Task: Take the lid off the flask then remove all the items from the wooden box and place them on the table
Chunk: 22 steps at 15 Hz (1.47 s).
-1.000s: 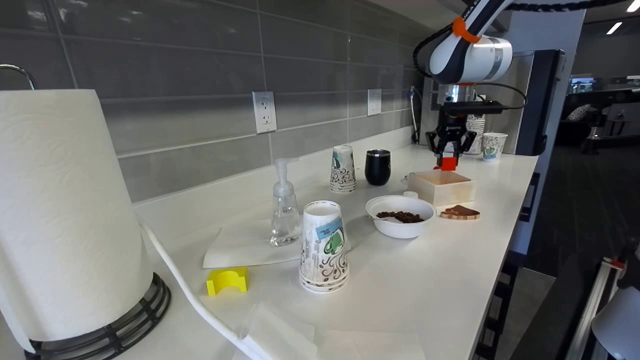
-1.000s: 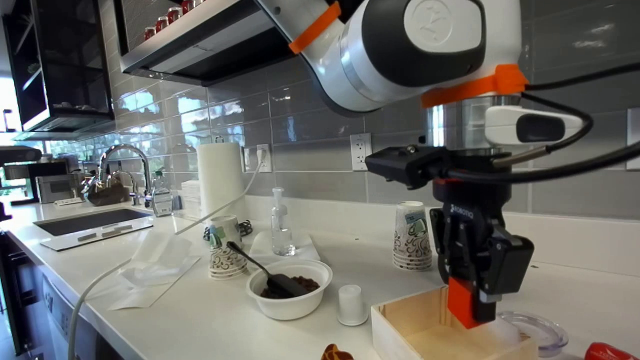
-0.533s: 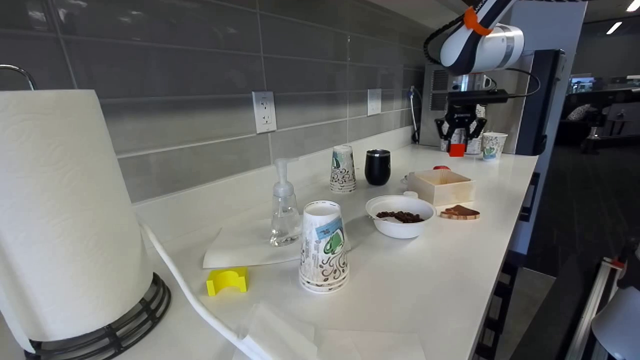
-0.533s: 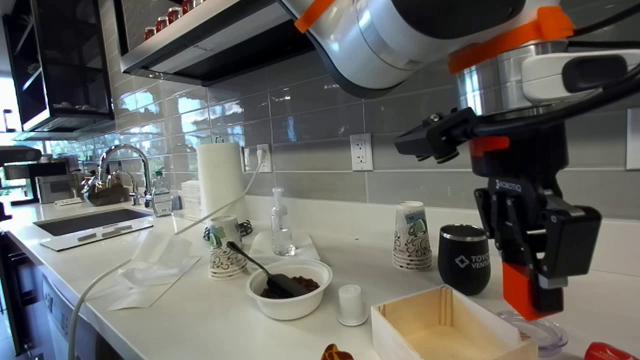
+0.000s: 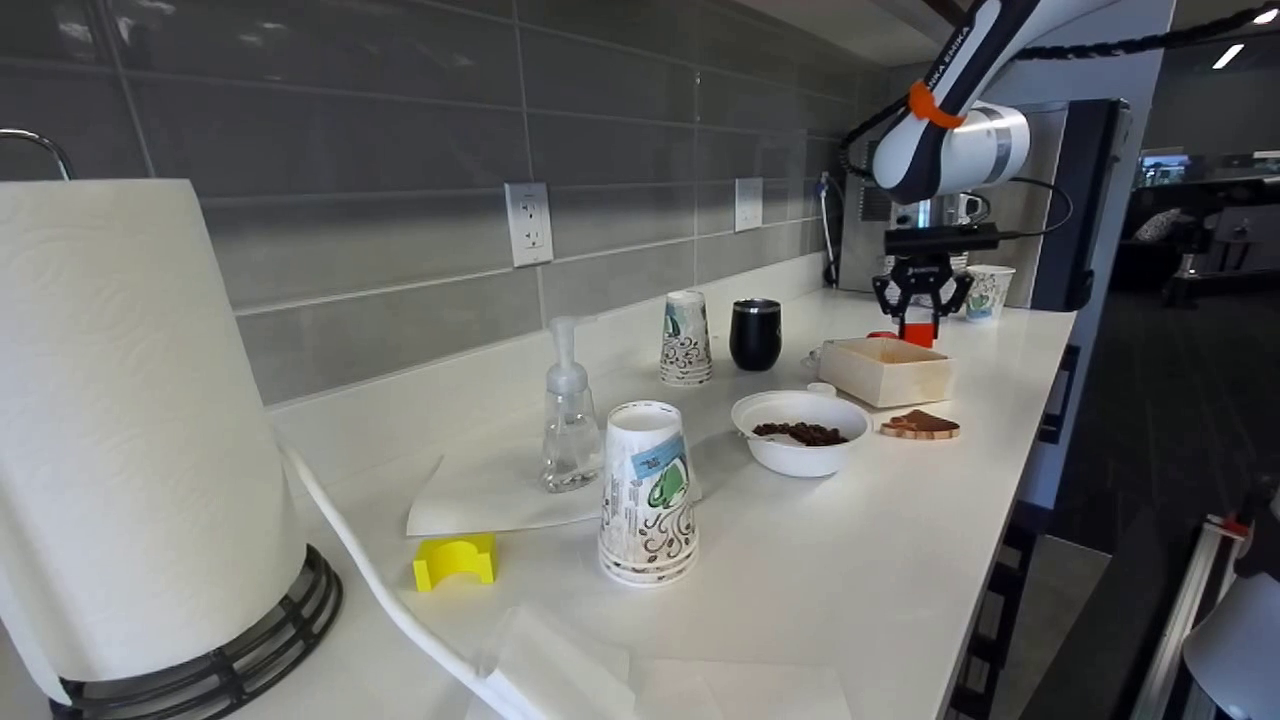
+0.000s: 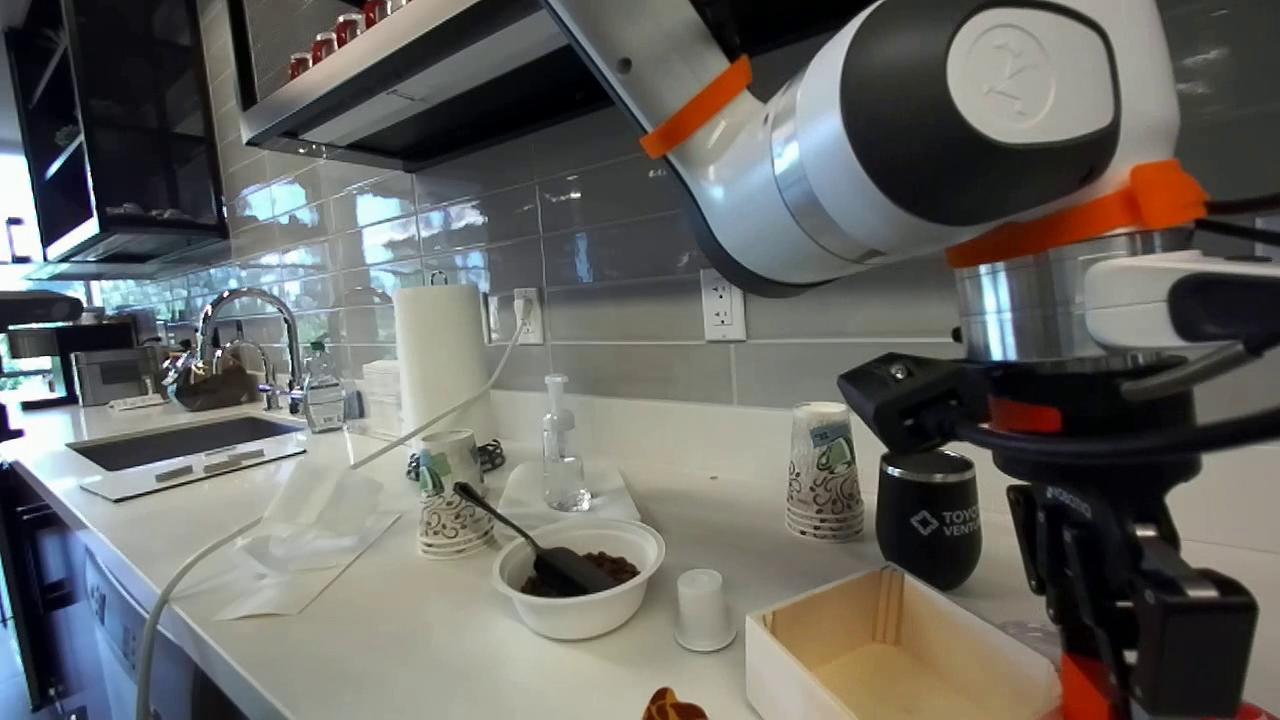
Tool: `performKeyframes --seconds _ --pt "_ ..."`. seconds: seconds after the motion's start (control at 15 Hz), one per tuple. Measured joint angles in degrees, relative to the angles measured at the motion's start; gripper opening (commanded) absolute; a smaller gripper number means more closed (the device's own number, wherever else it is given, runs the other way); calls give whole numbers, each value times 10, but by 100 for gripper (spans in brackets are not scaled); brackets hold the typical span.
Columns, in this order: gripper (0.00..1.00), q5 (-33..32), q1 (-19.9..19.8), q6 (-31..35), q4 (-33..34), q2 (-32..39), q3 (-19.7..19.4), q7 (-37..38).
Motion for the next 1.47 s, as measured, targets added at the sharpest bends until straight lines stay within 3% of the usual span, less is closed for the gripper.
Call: performKeyframes --seconds 0.27,0.53,0.6,0.67,0.93,1.47 --pt "19 5 0 9 6 24 -16 16" --pt "19 55 0 28 6 57 -17 13" --pt "69 64 0 31 6 59 -17 12" --pt "70 70 0 31 7 59 -17 12" --pt "99 84 0 31 7 63 -17 12" --pt "100 82 5 40 8 53 -33 15"
